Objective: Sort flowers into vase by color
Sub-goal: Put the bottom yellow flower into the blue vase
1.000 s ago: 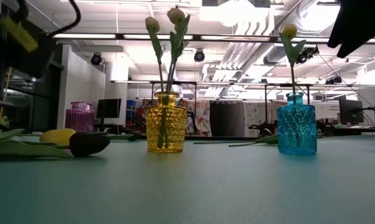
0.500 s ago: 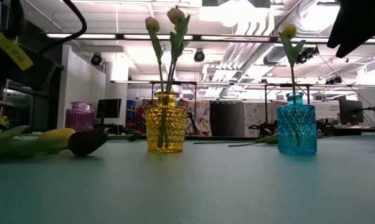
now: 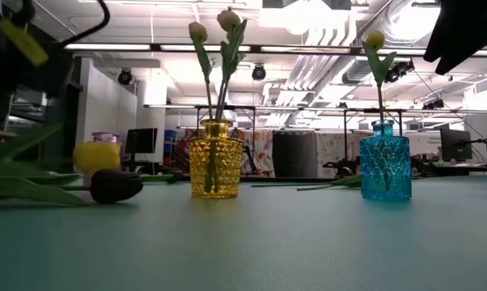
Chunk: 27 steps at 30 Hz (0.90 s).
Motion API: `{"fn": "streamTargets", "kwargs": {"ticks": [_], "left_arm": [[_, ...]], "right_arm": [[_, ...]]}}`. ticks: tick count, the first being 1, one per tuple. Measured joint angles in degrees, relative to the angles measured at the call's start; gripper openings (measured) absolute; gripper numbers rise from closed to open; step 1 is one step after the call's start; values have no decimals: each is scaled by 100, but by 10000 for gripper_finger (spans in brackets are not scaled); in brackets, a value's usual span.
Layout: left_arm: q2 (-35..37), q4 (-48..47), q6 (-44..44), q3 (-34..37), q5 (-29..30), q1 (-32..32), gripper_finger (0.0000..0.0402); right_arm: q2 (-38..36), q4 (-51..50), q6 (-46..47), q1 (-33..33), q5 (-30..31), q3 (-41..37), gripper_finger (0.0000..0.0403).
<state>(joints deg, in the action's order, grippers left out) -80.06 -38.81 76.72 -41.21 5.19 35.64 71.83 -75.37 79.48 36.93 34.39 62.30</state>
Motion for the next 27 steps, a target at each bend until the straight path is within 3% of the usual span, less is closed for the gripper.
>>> {"fn": "streamTargets", "kwargs": {"ticks": [7, 13, 17, 20, 23, 27], "left_arm": [[1123, -26, -499, -22, 158, 1, 1], [2249, 174, -1808, -237, 993, 7, 1], [2692, 1625, -3404, -309, 1913, -56, 1], [2655, 3077, -4729, -317, 2236, -362, 0], [2327, 4390, -5749, -317, 2124, -895, 0], [1602, 5990, -6414, -326, 1304, -1625, 0]], "right_arm": [[0, 90, -2, 0, -2, 0, 321], [0, 124, 0, 0, -4, 0, 321], [-1, 339, -2, 5, 318, 0, 321], [-2, 633, -4, 15, 664, 0, 321], [-2, 814, -1, 15, 928, 0, 321], [-2, 882, 7, 15, 1308, 57, 321]]}}
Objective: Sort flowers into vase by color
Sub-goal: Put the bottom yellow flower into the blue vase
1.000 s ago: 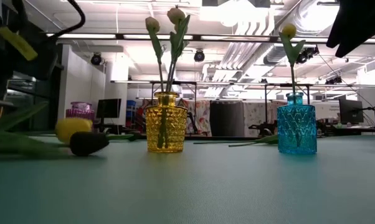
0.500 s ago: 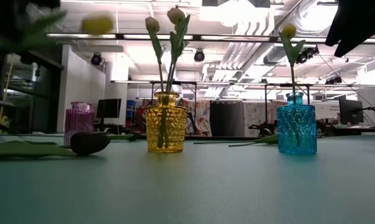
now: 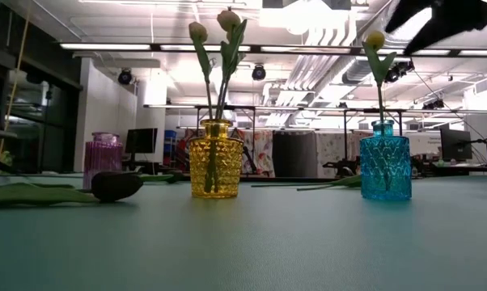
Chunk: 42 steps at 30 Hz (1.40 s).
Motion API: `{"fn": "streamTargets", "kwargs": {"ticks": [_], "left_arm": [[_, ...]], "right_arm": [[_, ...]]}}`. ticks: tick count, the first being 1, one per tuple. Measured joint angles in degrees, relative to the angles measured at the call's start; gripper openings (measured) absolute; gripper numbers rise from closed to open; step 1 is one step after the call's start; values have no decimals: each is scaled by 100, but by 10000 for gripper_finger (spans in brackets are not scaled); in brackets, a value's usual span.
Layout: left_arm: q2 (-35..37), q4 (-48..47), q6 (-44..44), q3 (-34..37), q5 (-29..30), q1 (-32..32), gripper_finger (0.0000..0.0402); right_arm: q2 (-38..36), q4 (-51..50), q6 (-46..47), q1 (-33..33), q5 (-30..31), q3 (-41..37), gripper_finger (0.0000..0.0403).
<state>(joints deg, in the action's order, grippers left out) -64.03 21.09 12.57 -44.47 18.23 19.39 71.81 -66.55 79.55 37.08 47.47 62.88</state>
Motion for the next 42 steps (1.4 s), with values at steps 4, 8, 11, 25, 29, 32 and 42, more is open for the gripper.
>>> {"fn": "streamTargets", "kwargs": {"ticks": [4, 8, 11, 25, 29, 32, 42], "left_arm": [[-933, 701, -277, -442, -530, -404, 0], [-1906, 1051, -895, -1188, -749, -585, 0], [-2596, 1447, -1125, -1707, -770, -707, 0], [-4882, 3021, -1071, -3325, -758, -1397, 0], [-5008, 3012, -1102, -3519, -730, -1492, 0], [-5020, 3074, -1316, -3547, -569, -1564, 0], [-5080, 2946, -1147, -3539, -526, -1838, 0]], "right_arm": [[-36, 14, -6, 0, 740, 379, 321], [-183, -102, -267, 46, 1635, 887, 321], [-293, -103, -762, 47, 2159, 1265, 321], [-369, -96, -2411, 4, 2897, 2332, 321], [-367, -95, -2413, 4, 2864, 2336, 321], [-367, -94, -2413, 4, 2854, 2336, 321], [-365, -93, -2450, 4, 2849, 2336, 321]]}}
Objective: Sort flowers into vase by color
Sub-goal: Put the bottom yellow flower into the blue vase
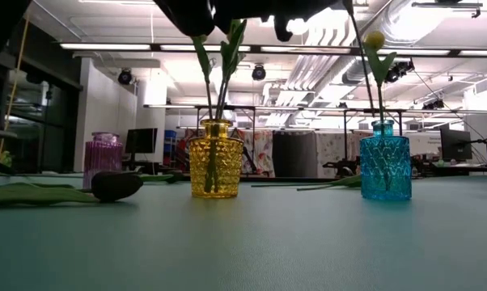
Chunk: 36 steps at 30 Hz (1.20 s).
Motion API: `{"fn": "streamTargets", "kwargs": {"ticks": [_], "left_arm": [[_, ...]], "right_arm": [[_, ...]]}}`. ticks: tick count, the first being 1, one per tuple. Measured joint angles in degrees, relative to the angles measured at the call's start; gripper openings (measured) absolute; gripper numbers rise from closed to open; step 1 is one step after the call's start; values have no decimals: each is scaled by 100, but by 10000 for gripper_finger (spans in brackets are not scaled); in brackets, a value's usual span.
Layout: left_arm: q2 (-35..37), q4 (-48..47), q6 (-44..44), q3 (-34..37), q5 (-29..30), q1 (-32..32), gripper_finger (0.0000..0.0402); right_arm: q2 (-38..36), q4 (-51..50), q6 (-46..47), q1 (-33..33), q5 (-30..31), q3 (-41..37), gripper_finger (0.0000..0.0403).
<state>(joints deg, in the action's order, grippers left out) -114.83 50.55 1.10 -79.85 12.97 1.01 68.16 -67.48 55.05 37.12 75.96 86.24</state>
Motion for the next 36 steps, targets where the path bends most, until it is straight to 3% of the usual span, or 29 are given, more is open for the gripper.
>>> {"fn": "streamTargets", "kwargs": {"ticks": [10, 15, 19, 25, 31, 36], "left_arm": [[-261, -36, 526, 2, -236, 18, 0], [-264, -558, 401, 2, -65, 24, 0], [-266, -984, 901, 4, -44, -20, 14], [-251, -1507, 1324, 4, -917, -157, 83], [-85, -1633, 1329, 2, -1138, -153, 187], [269, -2372, 1334, 2, -1166, -162, 258]], "right_arm": [[0, 4, 33, 0, -9, 0, 321], [0, 7, 37, 0, -11, -2, 321], [0, 9, 37, 0, -9, -2, 321], [1, 11, 37, 0, -9, -2, 321], [0, 9, 37, 0, -7, -4, 321], [2, 7, 26, 0, 8, -4, 321]]}}
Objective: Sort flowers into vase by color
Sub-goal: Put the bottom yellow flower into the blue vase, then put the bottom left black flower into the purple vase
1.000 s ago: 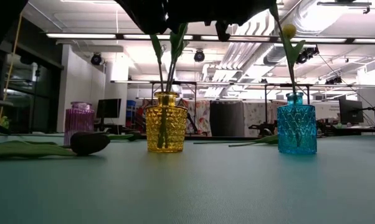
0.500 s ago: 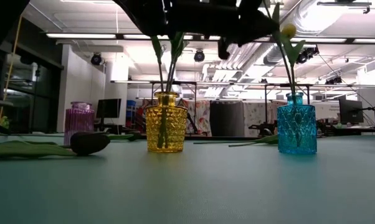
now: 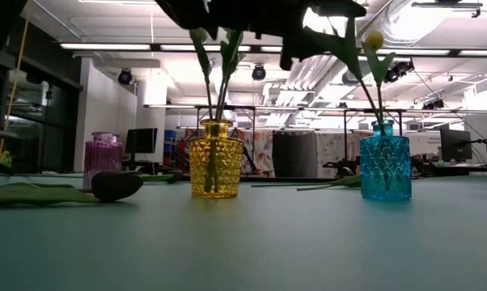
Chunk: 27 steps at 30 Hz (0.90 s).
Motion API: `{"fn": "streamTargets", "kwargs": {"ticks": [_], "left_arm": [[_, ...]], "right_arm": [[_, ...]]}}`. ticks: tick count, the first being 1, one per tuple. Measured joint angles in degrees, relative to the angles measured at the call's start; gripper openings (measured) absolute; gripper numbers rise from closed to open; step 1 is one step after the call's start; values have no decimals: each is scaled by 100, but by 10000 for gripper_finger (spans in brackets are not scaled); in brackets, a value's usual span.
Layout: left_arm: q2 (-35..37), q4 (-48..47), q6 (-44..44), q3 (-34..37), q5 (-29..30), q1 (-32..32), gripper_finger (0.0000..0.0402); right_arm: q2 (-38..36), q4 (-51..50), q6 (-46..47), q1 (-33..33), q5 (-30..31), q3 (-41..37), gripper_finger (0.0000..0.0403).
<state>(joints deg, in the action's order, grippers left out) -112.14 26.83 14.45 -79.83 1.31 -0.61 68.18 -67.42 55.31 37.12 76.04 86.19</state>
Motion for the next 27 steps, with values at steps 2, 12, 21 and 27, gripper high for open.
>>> {"fn": "streamTargets", "kwargs": {"ticks": [2, 12, 21, 27], "left_arm": [[169, -295, -50, 0, 5, -20, 277], [1281, -1402, -708, 0, 39, -128, 301], [2556, -3742, -802, 0, 158, -77, 301], [3343, -5666, -632, 24, 154, 474, 301]], "right_arm": [[0, -13, -8, 0, 4, 0, 321], [0, -52, -30, -2, 29, 0, 321], [0, -96, -30, 0, 30, -2, 321], [0, -94, -13, -1, -32, -2, 321]]}}
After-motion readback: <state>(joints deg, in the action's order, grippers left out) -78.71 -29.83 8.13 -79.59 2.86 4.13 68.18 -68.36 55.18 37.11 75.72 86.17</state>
